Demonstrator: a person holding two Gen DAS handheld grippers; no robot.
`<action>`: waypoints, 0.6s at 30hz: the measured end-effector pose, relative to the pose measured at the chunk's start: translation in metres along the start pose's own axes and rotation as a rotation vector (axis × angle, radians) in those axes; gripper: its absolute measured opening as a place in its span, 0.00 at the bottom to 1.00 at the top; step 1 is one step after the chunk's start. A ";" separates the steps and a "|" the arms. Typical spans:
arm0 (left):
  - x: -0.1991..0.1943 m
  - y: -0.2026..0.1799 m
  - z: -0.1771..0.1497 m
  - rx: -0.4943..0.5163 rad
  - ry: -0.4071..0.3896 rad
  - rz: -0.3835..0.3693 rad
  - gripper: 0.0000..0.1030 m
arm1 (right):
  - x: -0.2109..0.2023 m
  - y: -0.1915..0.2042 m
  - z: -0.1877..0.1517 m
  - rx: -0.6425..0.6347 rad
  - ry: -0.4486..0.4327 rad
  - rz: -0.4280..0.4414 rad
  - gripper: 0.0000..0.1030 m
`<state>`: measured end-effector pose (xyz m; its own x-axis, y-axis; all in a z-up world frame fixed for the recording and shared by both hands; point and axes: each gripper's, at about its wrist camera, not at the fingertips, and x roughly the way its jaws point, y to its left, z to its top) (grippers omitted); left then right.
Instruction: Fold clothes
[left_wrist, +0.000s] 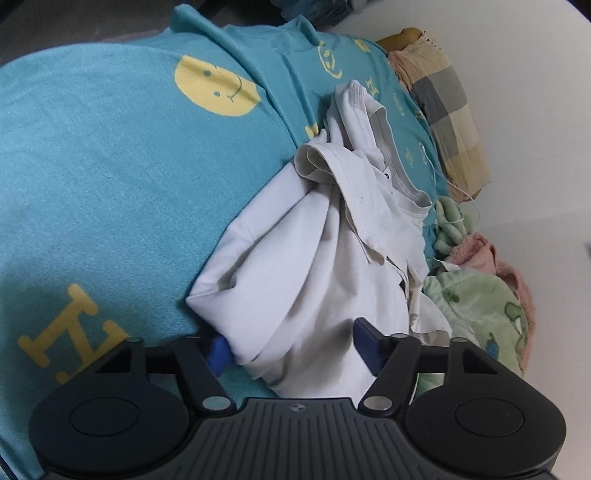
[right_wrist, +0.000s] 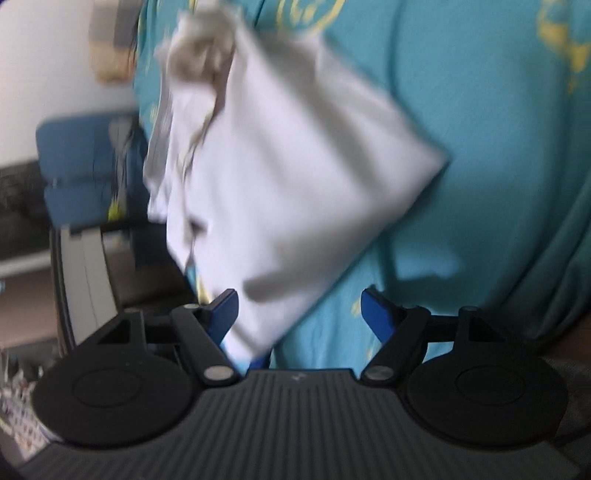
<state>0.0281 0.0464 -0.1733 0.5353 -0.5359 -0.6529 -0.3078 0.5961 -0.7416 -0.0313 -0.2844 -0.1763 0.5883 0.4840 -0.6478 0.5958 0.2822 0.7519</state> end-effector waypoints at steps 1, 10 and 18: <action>-0.001 0.001 0.000 -0.005 -0.008 0.005 0.53 | -0.007 0.000 0.001 -0.003 -0.061 -0.008 0.72; -0.006 0.003 0.004 -0.026 -0.051 0.006 0.21 | -0.016 0.005 0.002 -0.061 -0.224 -0.046 0.28; -0.049 -0.034 0.004 0.060 -0.157 -0.069 0.13 | -0.048 0.036 0.002 -0.229 -0.341 -0.023 0.12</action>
<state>0.0157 0.0550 -0.1156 0.6712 -0.4798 -0.5651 -0.2211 0.5981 -0.7703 -0.0373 -0.2990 -0.1186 0.7468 0.1841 -0.6391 0.4964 0.4852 0.7198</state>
